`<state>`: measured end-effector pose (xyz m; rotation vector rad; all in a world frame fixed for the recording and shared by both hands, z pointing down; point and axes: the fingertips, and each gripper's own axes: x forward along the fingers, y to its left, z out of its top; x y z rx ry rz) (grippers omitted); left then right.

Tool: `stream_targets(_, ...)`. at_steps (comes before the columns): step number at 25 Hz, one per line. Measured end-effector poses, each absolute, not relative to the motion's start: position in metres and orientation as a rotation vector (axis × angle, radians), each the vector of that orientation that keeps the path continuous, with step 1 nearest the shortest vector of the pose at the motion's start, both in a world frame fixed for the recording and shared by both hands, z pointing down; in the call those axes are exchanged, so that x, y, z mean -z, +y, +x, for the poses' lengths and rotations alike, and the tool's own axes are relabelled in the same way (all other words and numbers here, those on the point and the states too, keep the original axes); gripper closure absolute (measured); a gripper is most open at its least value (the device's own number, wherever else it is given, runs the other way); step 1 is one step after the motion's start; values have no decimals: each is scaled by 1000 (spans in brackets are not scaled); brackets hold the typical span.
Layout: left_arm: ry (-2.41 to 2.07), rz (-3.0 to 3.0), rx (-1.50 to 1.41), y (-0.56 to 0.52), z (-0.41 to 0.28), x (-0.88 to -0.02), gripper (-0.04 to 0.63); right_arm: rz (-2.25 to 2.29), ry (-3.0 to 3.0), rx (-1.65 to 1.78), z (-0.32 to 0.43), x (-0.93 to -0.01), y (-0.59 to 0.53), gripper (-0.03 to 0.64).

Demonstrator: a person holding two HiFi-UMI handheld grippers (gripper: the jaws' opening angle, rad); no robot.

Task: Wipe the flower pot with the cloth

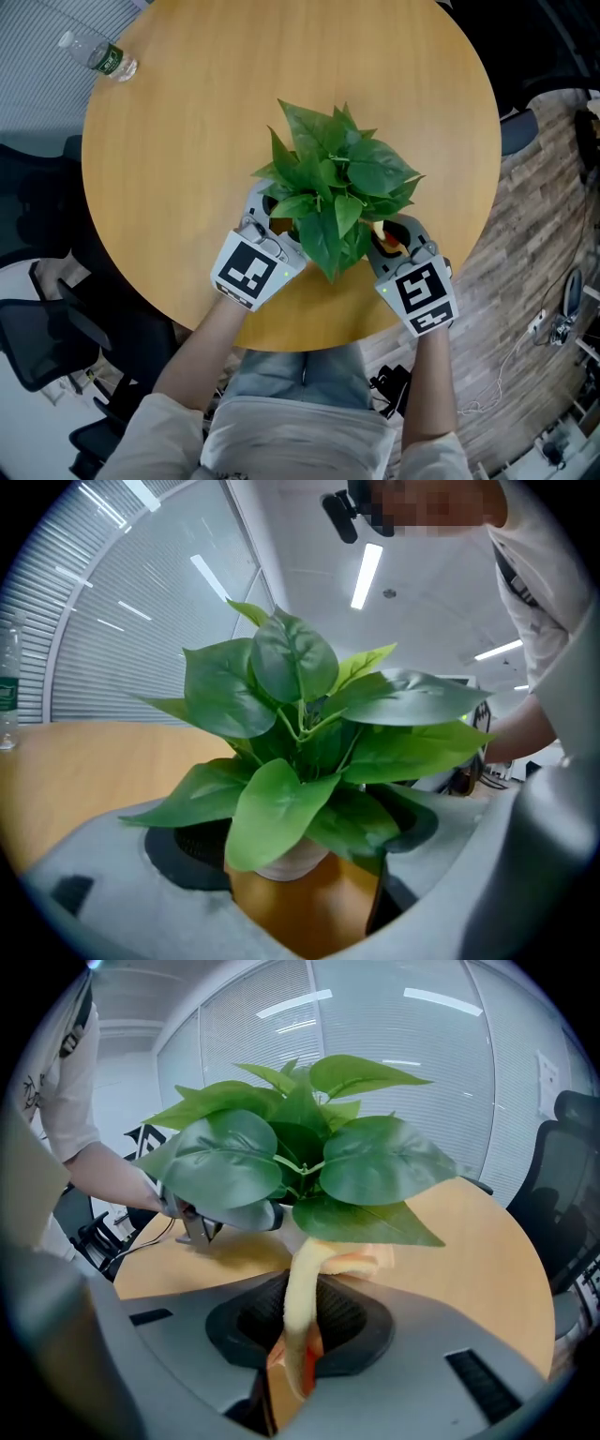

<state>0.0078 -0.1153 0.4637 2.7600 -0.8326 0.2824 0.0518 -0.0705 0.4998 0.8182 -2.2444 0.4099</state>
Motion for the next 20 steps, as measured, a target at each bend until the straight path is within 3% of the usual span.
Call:
stream_targets(7, -983, 2721, -280, -111, 4, -465, 143, 889, -2208, -418, 73, -497, -91, 563)
stream_targets(20, -795, 2774, -323, -101, -9, -467, 167, 849, -2233, -386, 61, -493, -108, 563)
